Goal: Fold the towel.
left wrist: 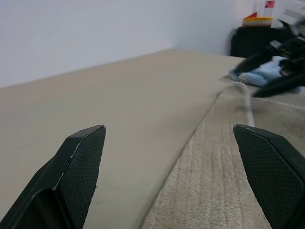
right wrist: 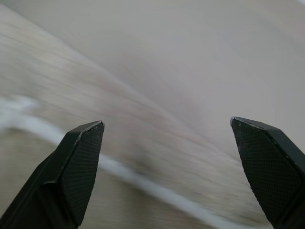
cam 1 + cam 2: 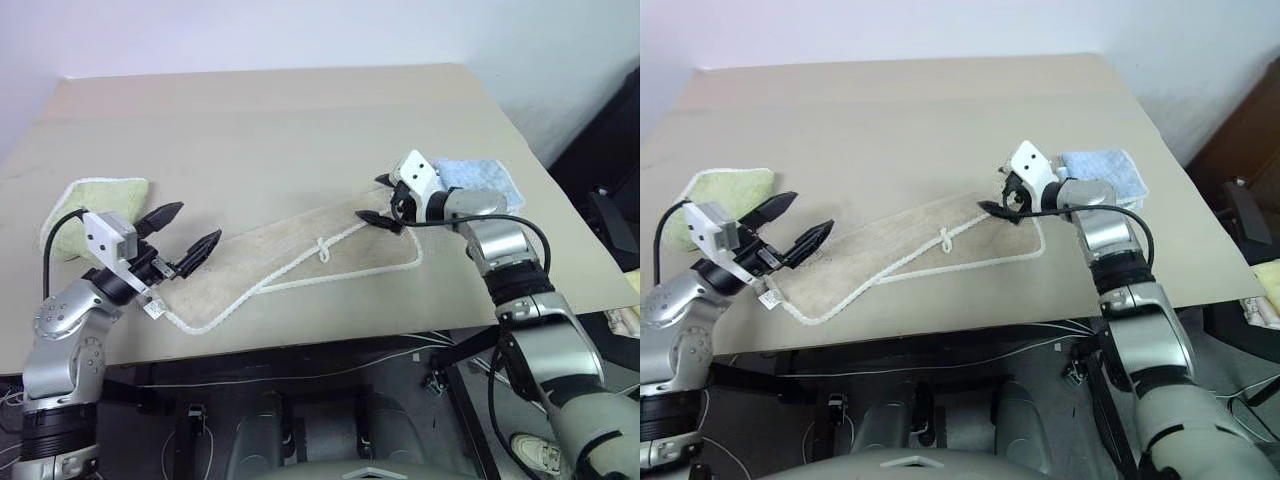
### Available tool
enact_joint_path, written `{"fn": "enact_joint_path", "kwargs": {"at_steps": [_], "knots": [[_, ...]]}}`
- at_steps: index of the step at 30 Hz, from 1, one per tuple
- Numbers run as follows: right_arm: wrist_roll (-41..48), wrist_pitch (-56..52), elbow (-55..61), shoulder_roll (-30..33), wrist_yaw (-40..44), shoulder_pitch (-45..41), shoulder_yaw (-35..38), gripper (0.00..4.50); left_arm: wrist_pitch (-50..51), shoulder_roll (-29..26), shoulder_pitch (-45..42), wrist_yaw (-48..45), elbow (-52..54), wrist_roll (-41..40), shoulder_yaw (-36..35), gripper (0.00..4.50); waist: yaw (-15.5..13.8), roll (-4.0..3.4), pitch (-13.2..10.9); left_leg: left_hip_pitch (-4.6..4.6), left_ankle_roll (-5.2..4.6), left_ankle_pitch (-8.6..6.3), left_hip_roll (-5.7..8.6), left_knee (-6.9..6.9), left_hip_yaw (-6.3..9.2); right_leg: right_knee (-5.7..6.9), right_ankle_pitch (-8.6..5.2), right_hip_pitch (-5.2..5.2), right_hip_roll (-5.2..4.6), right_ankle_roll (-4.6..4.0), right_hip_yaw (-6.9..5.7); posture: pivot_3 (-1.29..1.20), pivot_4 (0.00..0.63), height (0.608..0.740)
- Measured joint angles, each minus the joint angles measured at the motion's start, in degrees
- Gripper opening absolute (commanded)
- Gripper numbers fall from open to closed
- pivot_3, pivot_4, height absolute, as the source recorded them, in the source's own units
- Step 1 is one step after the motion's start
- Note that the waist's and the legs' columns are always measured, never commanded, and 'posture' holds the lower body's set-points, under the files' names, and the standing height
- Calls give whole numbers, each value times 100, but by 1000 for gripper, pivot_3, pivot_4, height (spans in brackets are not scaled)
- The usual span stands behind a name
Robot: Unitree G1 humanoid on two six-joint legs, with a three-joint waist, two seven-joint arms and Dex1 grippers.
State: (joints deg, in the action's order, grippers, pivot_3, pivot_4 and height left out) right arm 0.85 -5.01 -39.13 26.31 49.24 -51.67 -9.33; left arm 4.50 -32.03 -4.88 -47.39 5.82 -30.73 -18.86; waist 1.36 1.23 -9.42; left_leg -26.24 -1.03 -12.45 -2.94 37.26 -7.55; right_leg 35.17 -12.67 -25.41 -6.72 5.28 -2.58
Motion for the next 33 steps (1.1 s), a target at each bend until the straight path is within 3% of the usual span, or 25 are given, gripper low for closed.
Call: {"fn": "enact_joint_path", "kwargs": {"at_steps": [13, 21, 33], "knots": [[-1266, 1834, -2652, 588, 81, -1397, -508, 4479, -813, 421, 483, -216, -359, 198, 22, 4500, 87, -19, -12, 0, -10, 10, 1, -7, -2, 1, 1, -1, 2, 3, 0, 0, 150, 740], [-1716, 2272, -3245, 546, -150, -1445, -618, 4479, -1243, 477, 610, -422, -622, 262, 20, 4500, 173, -24, -15, 3, -6, 13, -2, -8, -2, 4, 3, -1, 1, 7, 0, 0, 150, 740], [-2013, 2159, -3554, 100, -1202, -1657, -607, 4479, -1275, 476, 909, -356, -553, 264, 4, 4500, 262, -26, -16, 5, 1, 12, -4, -8, 1, 9, 2, 0, 1, 3, 1, 0, 150, 740]]}}
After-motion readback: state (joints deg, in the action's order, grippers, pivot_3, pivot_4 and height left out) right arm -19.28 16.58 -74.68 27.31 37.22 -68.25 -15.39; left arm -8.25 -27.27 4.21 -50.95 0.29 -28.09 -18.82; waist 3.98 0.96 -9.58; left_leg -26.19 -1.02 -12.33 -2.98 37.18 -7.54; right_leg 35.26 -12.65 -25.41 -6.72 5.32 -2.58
